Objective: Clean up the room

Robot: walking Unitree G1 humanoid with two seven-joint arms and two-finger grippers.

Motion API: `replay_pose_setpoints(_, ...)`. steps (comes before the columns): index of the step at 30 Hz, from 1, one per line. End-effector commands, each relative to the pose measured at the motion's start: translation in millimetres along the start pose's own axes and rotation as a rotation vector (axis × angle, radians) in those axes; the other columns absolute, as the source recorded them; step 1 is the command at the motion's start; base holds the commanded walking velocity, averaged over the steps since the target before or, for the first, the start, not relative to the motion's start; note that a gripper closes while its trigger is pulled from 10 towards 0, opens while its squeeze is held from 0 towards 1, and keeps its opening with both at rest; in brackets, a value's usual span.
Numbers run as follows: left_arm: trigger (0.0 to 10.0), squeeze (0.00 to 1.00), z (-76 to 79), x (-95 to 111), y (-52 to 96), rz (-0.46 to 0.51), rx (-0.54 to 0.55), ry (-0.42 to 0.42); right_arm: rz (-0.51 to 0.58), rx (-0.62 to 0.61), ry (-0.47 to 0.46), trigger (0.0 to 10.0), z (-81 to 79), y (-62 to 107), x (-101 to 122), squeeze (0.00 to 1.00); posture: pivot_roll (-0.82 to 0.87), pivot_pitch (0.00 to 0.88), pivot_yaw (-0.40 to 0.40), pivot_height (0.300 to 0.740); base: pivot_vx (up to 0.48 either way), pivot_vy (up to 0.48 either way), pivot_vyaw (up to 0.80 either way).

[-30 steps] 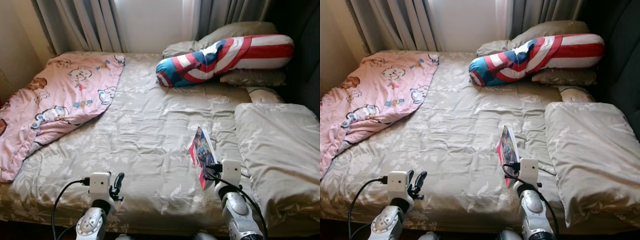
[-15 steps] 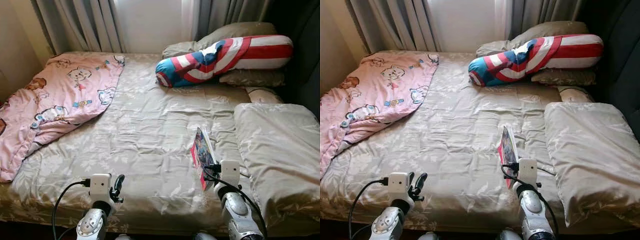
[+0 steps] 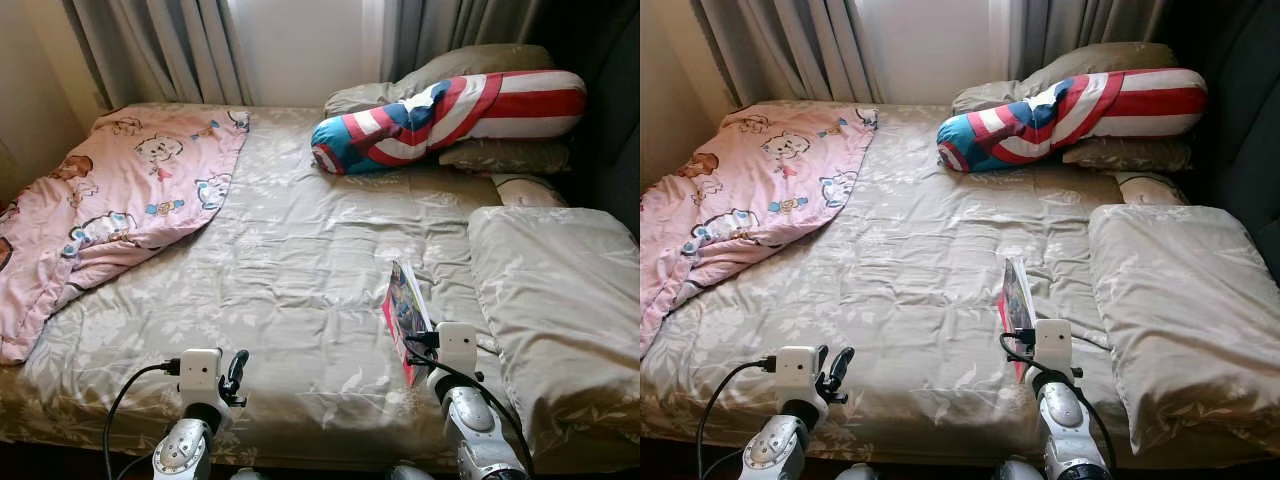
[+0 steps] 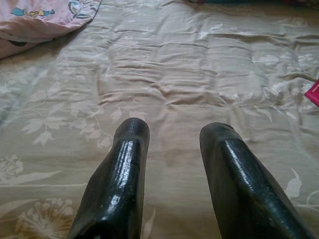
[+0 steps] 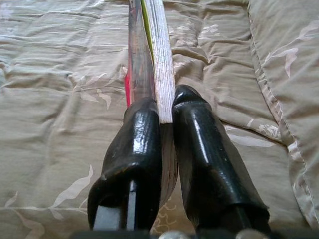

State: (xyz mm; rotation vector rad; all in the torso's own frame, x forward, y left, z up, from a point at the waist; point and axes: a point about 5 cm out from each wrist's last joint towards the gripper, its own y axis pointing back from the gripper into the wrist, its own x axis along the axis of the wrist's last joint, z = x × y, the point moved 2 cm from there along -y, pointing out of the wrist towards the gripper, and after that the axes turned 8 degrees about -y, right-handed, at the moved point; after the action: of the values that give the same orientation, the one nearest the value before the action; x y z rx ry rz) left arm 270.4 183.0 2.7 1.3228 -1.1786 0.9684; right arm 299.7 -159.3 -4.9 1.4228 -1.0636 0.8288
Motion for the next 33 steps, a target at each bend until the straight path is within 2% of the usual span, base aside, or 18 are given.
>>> replay_pose_setpoints(1,10.0,0.0,-1.8,-0.6,-0.6,-0.005,-0.001,-0.005,0.051,0.008,0.004,10.0,-2.4,-3.1,11.6,0.0,0.01,0.016,-0.007,0.661,0.0,0.0,0.0)
replay_pose_setpoints(10,10.0,0.0,-2.8,0.3,-0.9,0.0,0.002,-0.008,0.031,0.017,0.002,10.0,-5.2,-4.1,9.9,0.0,0.01,0.017,-0.007,0.656,0.0,0.0,0.0)
replay_pose_setpoints(12,10.0,0.0,-2.9,0.6,-0.9,0.002,0.002,-0.008,0.057,0.03,-0.002,10.0,-8.1,-3.5,12.8,0.0,0.01,0.018,-0.007,0.646,0.0,0.0,0.0)
replay_pose_setpoints(33,10.0,0.0,-0.7,4.2,-2.4,0.013,0.0,-0.004,0.069,0.028,-0.023,10.0,-6.5,-3.1,13.6,0.0,0.01,0.017,-0.007,0.646,0.0,0.0,0.0)
